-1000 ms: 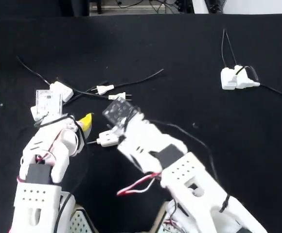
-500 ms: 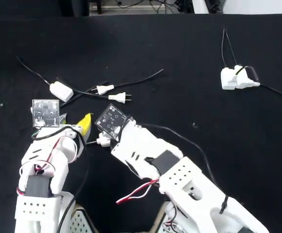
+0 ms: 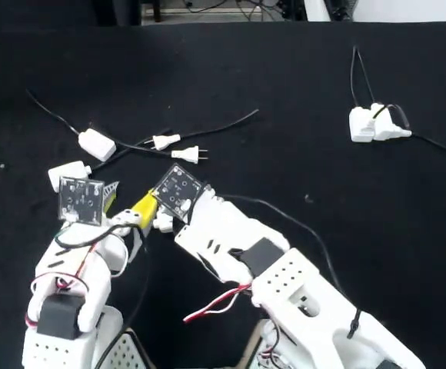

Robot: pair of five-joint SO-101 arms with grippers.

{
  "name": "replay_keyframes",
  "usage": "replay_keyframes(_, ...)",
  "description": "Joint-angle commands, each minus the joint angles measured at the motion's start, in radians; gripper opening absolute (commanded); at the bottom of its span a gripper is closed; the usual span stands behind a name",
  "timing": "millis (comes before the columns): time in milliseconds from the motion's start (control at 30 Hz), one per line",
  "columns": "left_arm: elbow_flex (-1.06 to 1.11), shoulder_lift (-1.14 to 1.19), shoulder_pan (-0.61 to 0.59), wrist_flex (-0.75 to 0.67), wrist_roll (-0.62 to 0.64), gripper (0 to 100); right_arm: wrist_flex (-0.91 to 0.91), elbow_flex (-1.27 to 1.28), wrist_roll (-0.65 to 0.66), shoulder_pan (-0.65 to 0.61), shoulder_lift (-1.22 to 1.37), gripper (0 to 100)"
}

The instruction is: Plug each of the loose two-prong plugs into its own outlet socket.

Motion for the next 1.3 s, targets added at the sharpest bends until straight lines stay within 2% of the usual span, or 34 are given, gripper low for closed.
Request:
replay_keyframes(0, 0.031, -0.014, 0.024, -0.006, -0.032, 23, -0.020, -0.007, 0.002, -0.014, -0.028, 1.1)
replay_keyframes(133, 0.070, 0.011, 0.031, -0.023, -0.107, 23, -0.012, -0.012, 0.002, -0.014, -0.033, 1.1)
replay_keyframes(300, 0.108, 0.075, 0.001, -0.115, -0.126, 23, 0.038, -0.044, 0.000, -0.018, -0.035, 1.1)
replay_keyframes(567, 0.093, 0.199, -0.012, -0.189, -0.126, 23, 0.040, -0.048, -0.026, -0.020, -0.035, 1.1)
replay_keyframes(967, 0.093, 0.224, -0.012, -0.206, -0.126, 23, 0.087, -0.042, -0.028, -0.020, -0.188, 1.1)
replay_keyframes(1267, 0.093, 0.221, -0.012, -0.206, -0.126, 23, 0.092, -0.039, -0.028, -0.020, -0.197, 1.1)
